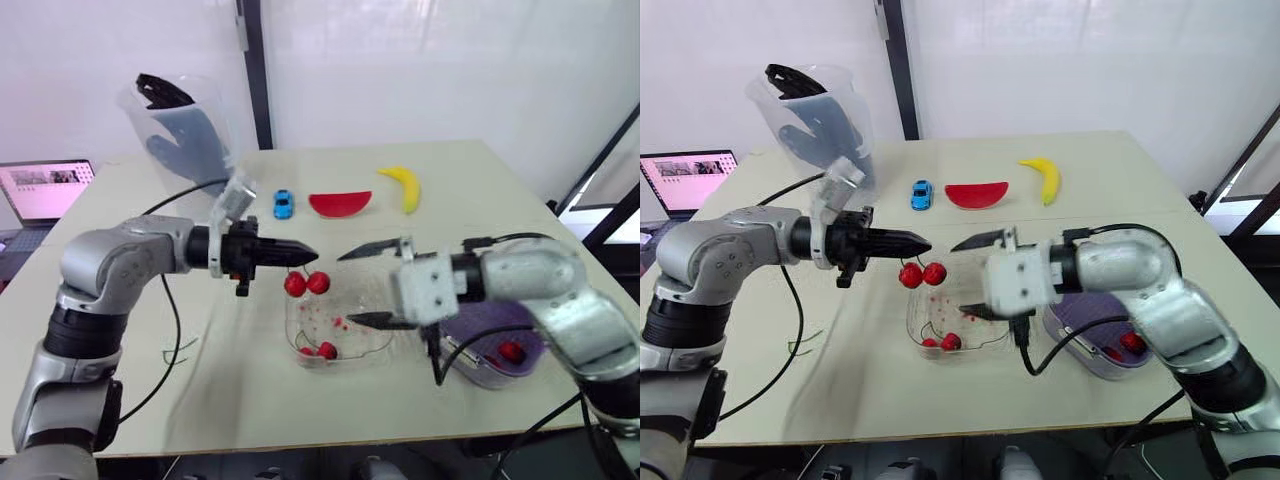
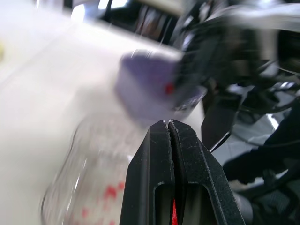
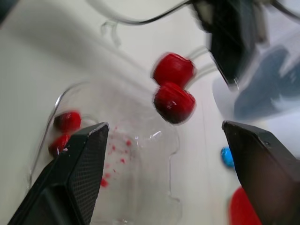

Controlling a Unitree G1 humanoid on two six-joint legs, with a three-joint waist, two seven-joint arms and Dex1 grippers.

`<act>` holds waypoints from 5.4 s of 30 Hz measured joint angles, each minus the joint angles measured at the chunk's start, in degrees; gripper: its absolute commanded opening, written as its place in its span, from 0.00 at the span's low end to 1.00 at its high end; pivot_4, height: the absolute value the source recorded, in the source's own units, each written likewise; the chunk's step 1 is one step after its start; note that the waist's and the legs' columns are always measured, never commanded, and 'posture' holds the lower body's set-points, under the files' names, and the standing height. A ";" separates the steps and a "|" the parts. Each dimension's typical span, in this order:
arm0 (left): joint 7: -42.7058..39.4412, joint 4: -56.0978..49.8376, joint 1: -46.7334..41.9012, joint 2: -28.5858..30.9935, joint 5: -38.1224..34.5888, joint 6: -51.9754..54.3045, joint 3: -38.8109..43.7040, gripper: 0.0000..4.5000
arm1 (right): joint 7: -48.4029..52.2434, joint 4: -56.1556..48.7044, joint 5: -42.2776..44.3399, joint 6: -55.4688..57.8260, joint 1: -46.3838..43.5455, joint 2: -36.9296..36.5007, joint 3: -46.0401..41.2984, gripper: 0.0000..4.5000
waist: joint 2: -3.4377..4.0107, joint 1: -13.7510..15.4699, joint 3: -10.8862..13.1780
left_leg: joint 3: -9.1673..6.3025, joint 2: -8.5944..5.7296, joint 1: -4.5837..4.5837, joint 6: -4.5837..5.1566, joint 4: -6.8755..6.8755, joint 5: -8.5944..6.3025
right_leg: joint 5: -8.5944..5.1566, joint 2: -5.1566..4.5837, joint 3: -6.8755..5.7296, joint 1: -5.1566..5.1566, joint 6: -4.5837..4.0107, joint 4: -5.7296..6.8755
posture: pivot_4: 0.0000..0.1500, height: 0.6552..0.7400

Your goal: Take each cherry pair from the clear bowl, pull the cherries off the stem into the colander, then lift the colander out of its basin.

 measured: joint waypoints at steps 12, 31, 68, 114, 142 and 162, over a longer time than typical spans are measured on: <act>4.08 -1.20 0.71 -3.55 -4.32 0.13 2.15 0.00 | -13.82 -1.84 27.93 41.65 -7.53 8.68 -13.09 0.91 | 0.00 0.12 -0.01 | 0.00 -0.03 -0.01 0.02 -0.02 -0.01 | 0.00 -0.04 -0.04 0.01 0.00 -0.01 | 1.00 1.00; 7.11 -2.26 0.72 -3.71 -7.33 0.18 2.15 0.00 | -20.37 -0.07 32.02 39.08 -7.39 10.42 -8.36 0.39 | 0.00 0.04 -0.01 | 0.00 -0.03 -0.01 0.02 -0.02 -0.01 | 0.00 -0.04 -0.04 -0.01 0.00 0.00 | 1.00 1.00; 6.99 -1.98 2.88 -3.75 -5.87 -2.92 2.02 0.00 | -4.81 16.78 17.40 22.39 16.84 -27.46 -14.47 0.30 | -0.01 0.02 -0.01 | 0.18 0.01 0.06 0.14 -0.01 -0.06 | -0.01 0.02 -0.02 0.10 0.02 -0.05 | 1.00 1.00; 16.01 -7.04 3.77 -5.70 -9.76 -3.63 3.91 0.00 | -20.96 7.28 32.53 39.02 -13.64 16.76 -2.25 0.56 | -0.07 0.52 0.04 | 0.27 0.03 0.50 0.17 -0.09 -0.09 | 0.01 0.02 0.19 0.42 0.06 -0.12 | 1.00 1.00; 15.70 -6.76 4.24 -6.48 -8.36 -5.86 3.35 0.00 | -22.33 6.57 34.16 39.73 -7.62 12.82 -2.13 0.10 | -0.07 0.17 0.04 | 0.27 0.03 0.49 0.19 -0.11 -0.10 | 0.01 0.03 0.19 0.42 0.06 -0.14 | 1.00 1.00; 15.81 -5.88 6.53 -5.71 -5.88 -7.80 3.92 0.00 | -4.92 20.46 15.55 24.79 6.06 -20.73 -3.06 0.10 | -0.08 -0.12 0.05 | 0.42 0.09 0.58 0.51 -0.13 -0.28 | 0.01 0.09 0.25 0.48 0.06 -0.18 | 1.00 1.00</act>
